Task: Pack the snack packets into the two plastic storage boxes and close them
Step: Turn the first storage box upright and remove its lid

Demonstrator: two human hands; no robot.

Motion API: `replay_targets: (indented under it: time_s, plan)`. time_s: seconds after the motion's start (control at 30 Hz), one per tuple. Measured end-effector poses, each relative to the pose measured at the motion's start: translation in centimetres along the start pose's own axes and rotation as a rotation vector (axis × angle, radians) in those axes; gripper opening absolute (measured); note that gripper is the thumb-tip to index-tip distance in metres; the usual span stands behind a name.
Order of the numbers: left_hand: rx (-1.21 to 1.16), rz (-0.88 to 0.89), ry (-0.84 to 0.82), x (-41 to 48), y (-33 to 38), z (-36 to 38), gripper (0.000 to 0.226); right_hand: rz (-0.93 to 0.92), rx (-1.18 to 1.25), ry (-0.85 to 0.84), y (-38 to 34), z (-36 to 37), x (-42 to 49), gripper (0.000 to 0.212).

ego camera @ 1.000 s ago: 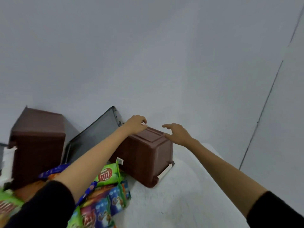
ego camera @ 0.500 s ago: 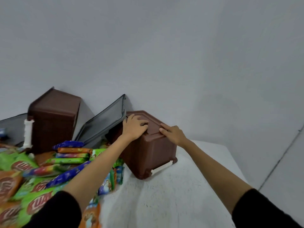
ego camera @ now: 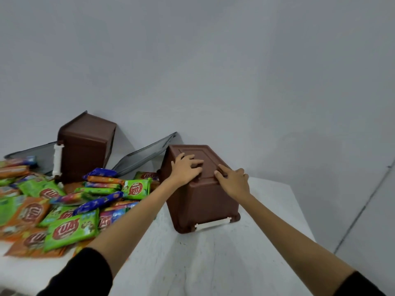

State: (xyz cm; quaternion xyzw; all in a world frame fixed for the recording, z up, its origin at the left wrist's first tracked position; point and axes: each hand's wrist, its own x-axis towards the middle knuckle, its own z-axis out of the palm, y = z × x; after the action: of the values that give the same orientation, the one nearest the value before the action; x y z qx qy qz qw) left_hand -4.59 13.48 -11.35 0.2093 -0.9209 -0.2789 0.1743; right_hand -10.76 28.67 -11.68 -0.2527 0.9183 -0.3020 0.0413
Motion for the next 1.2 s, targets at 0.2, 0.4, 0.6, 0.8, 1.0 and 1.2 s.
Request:
replay_targets:
  time_s: [0.2,0.4,0.6,0.8,1.0,1.2]
  plan:
    - [-0.026,0.1,-0.069,-1.1,0.3,1.1,0.033,0.066,-0.029,0.071,1.2,-0.5,-3.4,0.05]
    - [0.004,0.228,-0.18,-4.4,0.7,1.2,0.039,0.098,-0.111,0.139,1.0,-0.9,-8.2,0.049]
    - [0.033,0.321,-0.266,-7.6,0.0,0.0,0.039,0.09,-0.202,0.192,-0.1,-0.5,-13.7,0.052]
    - [0.06,0.411,-0.341,-10.8,-0.5,-1.6,0.039,0.029,-0.344,0.144,-1.0,-1.2,-17.0,0.05]
    - [-0.029,0.353,-0.02,-13.1,-1.3,-1.5,0.03,-0.003,-0.271,0.093,-0.1,-1.1,-17.7,0.053]
    - [-0.423,0.338,0.358,-20.8,-2.6,1.8,0.047,-0.252,0.319,0.386,3.3,3.4,-21.5,0.074]
